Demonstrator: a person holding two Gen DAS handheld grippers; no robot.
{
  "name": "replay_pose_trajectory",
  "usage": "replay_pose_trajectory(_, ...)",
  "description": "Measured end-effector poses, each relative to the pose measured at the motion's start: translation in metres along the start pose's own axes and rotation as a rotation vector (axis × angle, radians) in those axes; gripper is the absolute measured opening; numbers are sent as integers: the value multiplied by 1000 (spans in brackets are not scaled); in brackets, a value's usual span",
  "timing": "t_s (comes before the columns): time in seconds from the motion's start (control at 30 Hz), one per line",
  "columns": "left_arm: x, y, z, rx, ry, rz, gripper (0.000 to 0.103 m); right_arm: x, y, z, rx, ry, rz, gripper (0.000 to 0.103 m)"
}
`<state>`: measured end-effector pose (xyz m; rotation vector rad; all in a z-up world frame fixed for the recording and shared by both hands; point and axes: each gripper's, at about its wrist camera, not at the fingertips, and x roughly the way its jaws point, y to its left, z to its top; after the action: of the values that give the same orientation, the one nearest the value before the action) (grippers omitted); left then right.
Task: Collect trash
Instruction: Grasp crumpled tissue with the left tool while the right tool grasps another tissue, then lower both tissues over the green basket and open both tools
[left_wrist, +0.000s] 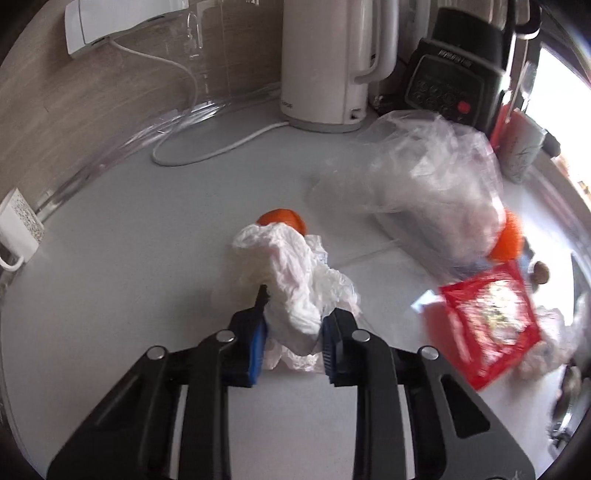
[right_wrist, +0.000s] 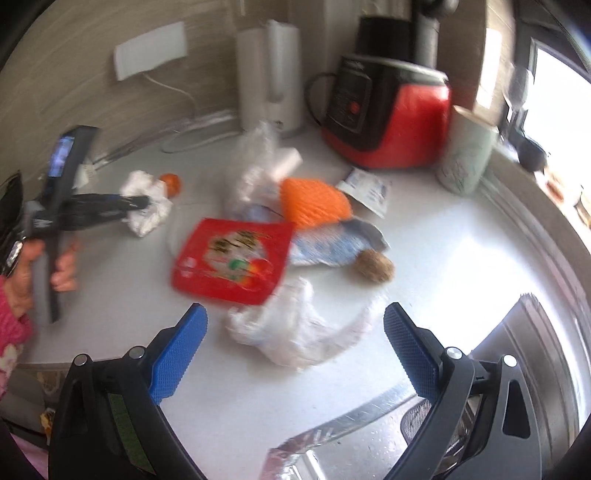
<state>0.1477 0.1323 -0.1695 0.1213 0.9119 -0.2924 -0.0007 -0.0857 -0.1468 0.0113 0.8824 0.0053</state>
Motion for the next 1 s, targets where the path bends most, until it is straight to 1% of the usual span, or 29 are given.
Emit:
replay_pose_trajectory(0.1,-18,-3,-5,-4,-22,-6,23,14,-9,-3,24,20,13,96)
replay_pose_trajectory(0.23,-40,-4,-16,-20,-36,-25,22,32,-10,-5,23,43,17,96)
replay_pose_trajectory(0.3,-47,-3,-21,-34,-30,-33,22,40,-8,-6,16,52,10,92)
replay_pose_trajectory(0.37,-57,-1,-27,-53,-24,-46,22,52,-5,-9,2,84,4,66)
replay_pose_trajectory(0.4,-64,0,-31,-57,-25,-47,22,55,-5,-10,7,94,18,60)
replay_pose_trajectory(0.47,-74,1,-37,-59,-30,-40,22,54,-4,-12,23,89,50,31)
replay_pose_trajectory(0.5,-80,1,-41,-60,-32,-41,22,53,-3,-12,28,89,60,27)
replay_pose_trajectory(0.57,-94,1,-49,-68,-37,-52,22,48,1,-15,14,83,35,17)
replay_pose_trajectory(0.63,-107,2,-58,-79,-38,-68,22,43,4,-18,14,82,34,15)
replay_pose_trajectory(0.73,-128,2,-76,-84,-35,-99,22,22,13,-23,13,59,46,14)
replay_pose_trajectory(0.9,-160,0,-106,-67,-27,-135,23,-28,42,-38,-7,11,67,14)
replay_pose_trajectory(1.0,-177,0,-128,-68,-3,-160,23,-53,59,-48,-5,-8,96,14)
